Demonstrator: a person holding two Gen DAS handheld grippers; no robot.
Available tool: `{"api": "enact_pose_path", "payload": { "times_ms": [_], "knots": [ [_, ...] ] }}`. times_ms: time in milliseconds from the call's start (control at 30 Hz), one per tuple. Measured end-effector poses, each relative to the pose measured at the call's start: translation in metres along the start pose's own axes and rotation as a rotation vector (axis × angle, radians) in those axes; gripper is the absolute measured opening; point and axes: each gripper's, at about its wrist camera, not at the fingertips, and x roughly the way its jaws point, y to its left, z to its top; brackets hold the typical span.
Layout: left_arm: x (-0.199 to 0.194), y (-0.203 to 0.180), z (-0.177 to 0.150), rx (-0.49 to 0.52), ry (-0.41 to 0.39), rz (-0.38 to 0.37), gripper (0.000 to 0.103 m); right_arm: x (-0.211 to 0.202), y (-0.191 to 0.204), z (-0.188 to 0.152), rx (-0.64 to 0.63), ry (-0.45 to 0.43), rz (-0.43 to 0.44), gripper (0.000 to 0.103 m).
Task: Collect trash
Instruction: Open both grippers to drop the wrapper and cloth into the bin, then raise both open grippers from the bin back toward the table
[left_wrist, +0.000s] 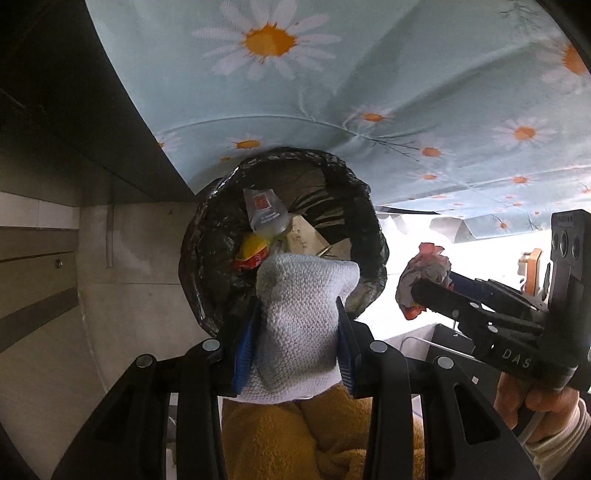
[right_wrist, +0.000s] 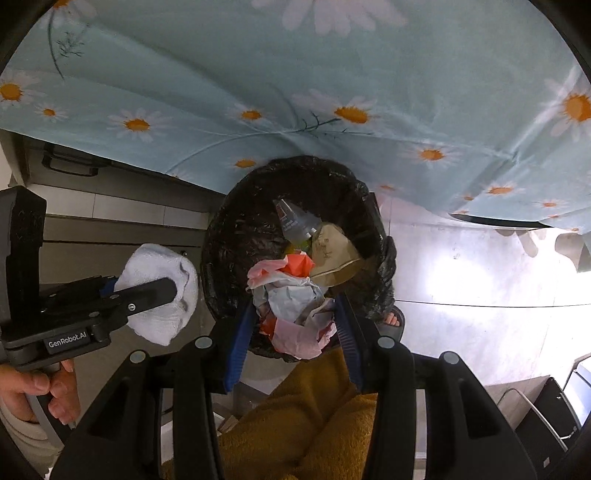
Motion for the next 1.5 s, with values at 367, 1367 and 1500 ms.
{"api": "enact_pose_path", "payload": {
  "times_ms": [367,1367,1500],
  "knots": [
    [0.008,-0.001,0.007,0.015,0.026,0.051,0.055,0.004,-0.005,0.010,0.047,-0.013,-0.013,0.066],
    [-0.127,-0.015,-0.003,0.119,-0.192,0.049,0.055,-0.118,0.046,0.002,0.016,-0.180,-0.042,0.066],
    [-0.155,-0.020,0.000,0.150,-0.246,0.042,0.055,-0.154,0.057,0.002,0.017,-0.262,-0.037,0.066]
  ]
}}
